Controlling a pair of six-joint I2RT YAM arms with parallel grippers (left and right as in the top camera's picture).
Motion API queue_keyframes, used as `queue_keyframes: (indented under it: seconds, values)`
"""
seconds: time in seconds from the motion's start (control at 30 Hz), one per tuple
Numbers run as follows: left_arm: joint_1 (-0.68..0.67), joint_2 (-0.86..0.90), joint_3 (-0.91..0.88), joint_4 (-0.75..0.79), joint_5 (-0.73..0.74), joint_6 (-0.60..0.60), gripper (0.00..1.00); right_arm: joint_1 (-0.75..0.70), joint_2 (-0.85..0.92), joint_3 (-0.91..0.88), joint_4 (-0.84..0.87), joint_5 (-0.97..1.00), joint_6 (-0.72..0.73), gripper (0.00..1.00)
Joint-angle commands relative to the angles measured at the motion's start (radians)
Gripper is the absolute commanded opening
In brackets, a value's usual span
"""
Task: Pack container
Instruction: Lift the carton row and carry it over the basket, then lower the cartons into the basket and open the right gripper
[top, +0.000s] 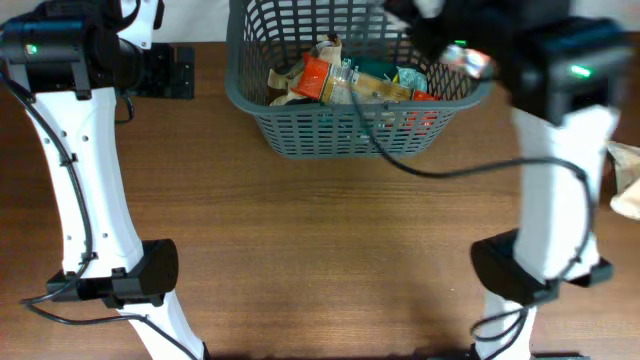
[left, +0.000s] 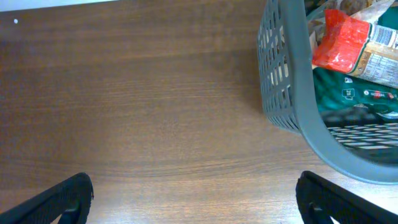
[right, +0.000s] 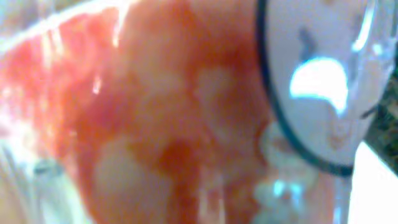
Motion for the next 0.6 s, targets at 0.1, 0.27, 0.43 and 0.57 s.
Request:
queue_keyframes:
  seconds: [0.1, 0.27, 0.43, 0.57]
  values:
    - [0.002, -0.024, -0.004, 0.000, -0.007, -0.009, 0.99, 0.028, 0.143, -0.284, 0.308, 0.115, -0.112, 0.04]
    - [0.002, -0.024, -0.004, 0.000, -0.007, -0.009, 0.99, 0.028, 0.243, -0.374, 0.397, 0.100, -0.093, 0.04]
    - [0.002, -0.024, -0.004, 0.000, -0.007, -0.009, 0.99, 0.026, 0.313, -0.374, 0.394, 0.032, -0.043, 0.04]
    - [0.002, -0.024, -0.004, 0.000, -0.007, -0.009, 0.99, 0.026, 0.312, -0.371, 0.392, 0.033, 0.016, 0.43]
